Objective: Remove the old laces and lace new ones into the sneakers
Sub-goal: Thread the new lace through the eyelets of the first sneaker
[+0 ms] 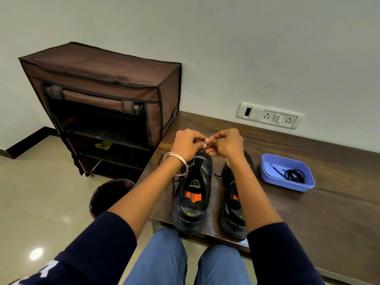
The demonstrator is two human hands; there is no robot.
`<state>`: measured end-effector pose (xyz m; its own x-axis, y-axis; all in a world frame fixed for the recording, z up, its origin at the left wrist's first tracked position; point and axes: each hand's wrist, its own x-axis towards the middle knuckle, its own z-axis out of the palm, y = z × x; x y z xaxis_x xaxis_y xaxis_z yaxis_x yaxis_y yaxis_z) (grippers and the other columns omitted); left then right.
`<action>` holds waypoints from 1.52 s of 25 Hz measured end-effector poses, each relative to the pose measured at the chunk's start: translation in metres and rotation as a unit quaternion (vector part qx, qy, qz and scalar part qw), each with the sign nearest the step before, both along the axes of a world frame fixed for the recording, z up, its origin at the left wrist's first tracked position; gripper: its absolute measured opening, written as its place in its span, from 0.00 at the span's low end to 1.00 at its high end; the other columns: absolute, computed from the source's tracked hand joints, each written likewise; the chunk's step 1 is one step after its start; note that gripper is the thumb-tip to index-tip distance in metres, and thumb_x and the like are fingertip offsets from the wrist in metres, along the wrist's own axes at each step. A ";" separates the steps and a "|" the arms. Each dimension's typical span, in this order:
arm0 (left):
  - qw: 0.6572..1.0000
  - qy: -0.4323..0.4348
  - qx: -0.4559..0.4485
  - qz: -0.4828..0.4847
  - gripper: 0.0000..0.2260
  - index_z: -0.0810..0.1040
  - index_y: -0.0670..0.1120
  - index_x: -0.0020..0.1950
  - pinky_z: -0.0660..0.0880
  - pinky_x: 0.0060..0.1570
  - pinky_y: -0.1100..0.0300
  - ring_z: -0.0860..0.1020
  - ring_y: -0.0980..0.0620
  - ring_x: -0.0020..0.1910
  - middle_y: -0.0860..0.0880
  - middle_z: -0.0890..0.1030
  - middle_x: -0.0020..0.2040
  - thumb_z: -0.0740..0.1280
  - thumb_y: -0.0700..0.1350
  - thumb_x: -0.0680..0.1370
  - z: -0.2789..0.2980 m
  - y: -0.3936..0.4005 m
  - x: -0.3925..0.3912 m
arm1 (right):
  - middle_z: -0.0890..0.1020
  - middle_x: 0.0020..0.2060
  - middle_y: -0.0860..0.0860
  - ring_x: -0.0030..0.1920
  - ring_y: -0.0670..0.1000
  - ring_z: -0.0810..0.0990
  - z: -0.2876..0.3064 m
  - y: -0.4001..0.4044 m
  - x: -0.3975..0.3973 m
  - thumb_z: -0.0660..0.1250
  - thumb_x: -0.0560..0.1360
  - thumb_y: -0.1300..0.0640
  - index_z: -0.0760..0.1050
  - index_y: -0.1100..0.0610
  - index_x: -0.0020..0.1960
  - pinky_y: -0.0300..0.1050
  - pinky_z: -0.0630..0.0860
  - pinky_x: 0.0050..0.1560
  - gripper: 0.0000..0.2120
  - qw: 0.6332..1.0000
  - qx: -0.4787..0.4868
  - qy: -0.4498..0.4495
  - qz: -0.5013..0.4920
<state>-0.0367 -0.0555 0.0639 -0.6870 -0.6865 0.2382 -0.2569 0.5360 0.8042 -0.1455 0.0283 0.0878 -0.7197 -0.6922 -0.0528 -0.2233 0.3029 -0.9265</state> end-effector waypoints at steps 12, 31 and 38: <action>0.983 -0.130 0.033 0.125 0.02 0.85 0.44 0.40 0.73 0.43 0.63 0.80 0.50 0.42 0.46 0.84 0.40 0.72 0.39 0.70 -0.058 -0.005 -0.031 | 0.79 0.40 0.57 0.44 0.57 0.79 -0.091 -0.016 -0.003 0.74 0.69 0.52 0.74 0.59 0.38 0.48 0.73 0.38 0.12 0.977 0.205 0.036 -0.042; 0.986 -0.086 0.038 0.135 0.01 0.85 0.46 0.41 0.74 0.47 0.56 0.78 0.50 0.43 0.49 0.78 0.40 0.74 0.43 0.71 -0.084 0.000 -0.023 | 0.84 0.39 0.58 0.44 0.57 0.83 -0.098 -0.001 -0.010 0.73 0.72 0.52 0.85 0.58 0.43 0.53 0.81 0.45 0.09 0.986 0.145 0.079 0.019; 0.982 -0.106 0.081 0.131 0.03 0.85 0.46 0.45 0.73 0.49 0.61 0.77 0.54 0.46 0.51 0.79 0.45 0.74 0.42 0.72 -0.083 -0.003 -0.026 | 0.86 0.41 0.54 0.47 0.52 0.83 -0.108 0.005 -0.014 0.76 0.70 0.49 0.86 0.55 0.45 0.55 0.81 0.51 0.09 0.993 0.112 -0.007 0.031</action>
